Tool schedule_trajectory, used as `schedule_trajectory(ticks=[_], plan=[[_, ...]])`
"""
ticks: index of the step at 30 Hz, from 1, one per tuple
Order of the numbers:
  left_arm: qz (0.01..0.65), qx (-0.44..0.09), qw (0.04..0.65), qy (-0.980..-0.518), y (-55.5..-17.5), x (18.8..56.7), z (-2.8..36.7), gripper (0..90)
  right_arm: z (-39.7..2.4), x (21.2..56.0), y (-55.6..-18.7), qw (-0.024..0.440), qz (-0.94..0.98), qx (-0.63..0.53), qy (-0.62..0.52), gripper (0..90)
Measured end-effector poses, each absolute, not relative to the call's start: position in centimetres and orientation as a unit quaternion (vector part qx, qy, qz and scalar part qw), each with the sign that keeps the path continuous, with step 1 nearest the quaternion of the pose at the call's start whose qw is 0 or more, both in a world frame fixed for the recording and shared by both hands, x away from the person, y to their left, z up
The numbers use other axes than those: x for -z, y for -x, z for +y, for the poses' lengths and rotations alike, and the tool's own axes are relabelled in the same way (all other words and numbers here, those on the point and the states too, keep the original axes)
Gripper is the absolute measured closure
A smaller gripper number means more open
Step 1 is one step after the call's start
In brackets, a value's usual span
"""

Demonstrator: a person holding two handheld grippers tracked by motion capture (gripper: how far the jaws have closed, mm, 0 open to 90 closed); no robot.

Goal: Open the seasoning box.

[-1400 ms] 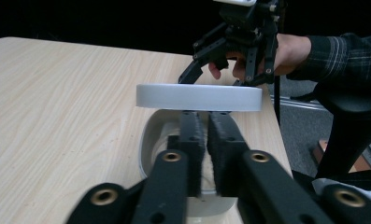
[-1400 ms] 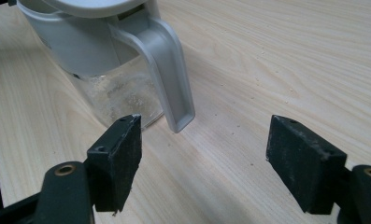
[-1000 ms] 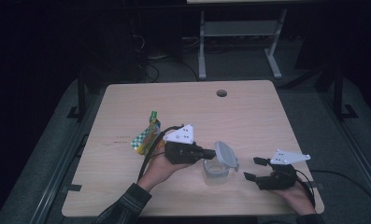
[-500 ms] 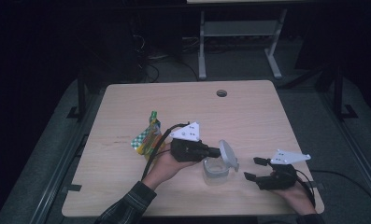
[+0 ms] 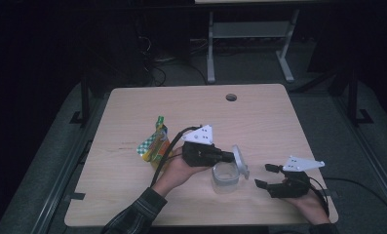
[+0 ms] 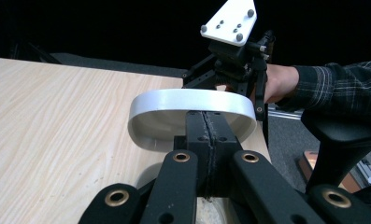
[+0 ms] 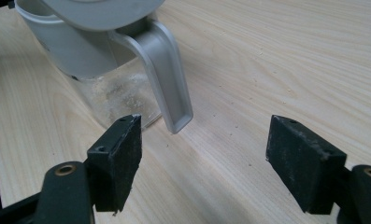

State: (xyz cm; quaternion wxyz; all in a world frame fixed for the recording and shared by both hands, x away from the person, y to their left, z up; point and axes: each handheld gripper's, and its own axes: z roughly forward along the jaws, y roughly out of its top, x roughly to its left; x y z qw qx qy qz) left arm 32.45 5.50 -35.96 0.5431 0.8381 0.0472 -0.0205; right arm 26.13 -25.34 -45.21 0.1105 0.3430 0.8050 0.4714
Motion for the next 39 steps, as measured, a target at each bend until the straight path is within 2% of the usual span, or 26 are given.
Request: schedule_trajectory(ticks=[14,23,39], plan=[[0.039,0.025,0.545,-0.837,-32.9,35.4,4.2,89.6,-25.3,45.4,-26.2,0.108,0.805,-0.474,-0.341,26.3],[0.054,0.016,0.537,-0.842,-32.7,35.1,6.1,88.9,-25.4,45.5,-26.2,0.105,0.804,-0.475,-0.342,26.2],[0.139,-0.011,0.516,-0.845,-31.4,36.7,11.3,73.0,-25.1,45.9,-26.2,0.101,0.806,-0.474,-0.338,25.0]])
